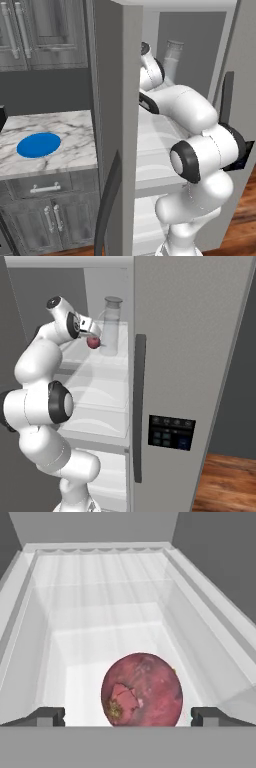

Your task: Pick onion from the fridge and place it on the plate on the counter.

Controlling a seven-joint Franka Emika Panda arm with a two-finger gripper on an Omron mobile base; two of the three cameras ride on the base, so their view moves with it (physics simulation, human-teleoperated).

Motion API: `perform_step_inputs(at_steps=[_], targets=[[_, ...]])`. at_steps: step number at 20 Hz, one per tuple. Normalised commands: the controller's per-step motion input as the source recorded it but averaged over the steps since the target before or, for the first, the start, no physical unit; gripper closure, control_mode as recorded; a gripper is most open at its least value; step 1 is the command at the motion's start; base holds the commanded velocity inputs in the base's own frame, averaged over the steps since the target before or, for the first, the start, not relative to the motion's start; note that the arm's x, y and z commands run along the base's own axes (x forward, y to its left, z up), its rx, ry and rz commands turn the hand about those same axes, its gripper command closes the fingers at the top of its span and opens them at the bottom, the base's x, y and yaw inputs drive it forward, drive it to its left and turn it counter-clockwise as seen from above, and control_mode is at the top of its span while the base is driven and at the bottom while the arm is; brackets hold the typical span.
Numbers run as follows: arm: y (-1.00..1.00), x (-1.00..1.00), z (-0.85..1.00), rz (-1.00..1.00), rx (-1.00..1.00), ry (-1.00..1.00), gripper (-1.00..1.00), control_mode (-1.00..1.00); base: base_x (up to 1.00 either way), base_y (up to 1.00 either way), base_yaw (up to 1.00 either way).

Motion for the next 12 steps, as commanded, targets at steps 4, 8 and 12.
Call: perform_step_inputs(at_steps=[4, 8, 12], targets=[[0.00, 0.00, -0.16, -0.13, 0.00, 0.00, -1.00, -1.00, 0.00, 0.00, 0.00], [0.00, 0.00, -0.04, -0.13, 0.00, 0.01, -1.00, -1.00, 0.00, 0.00, 0.00], [-0.04, 0.00, -0.01, -0.09, 0.00, 0.04, -1.00, -1.00, 0.00, 0.00, 0.00]])
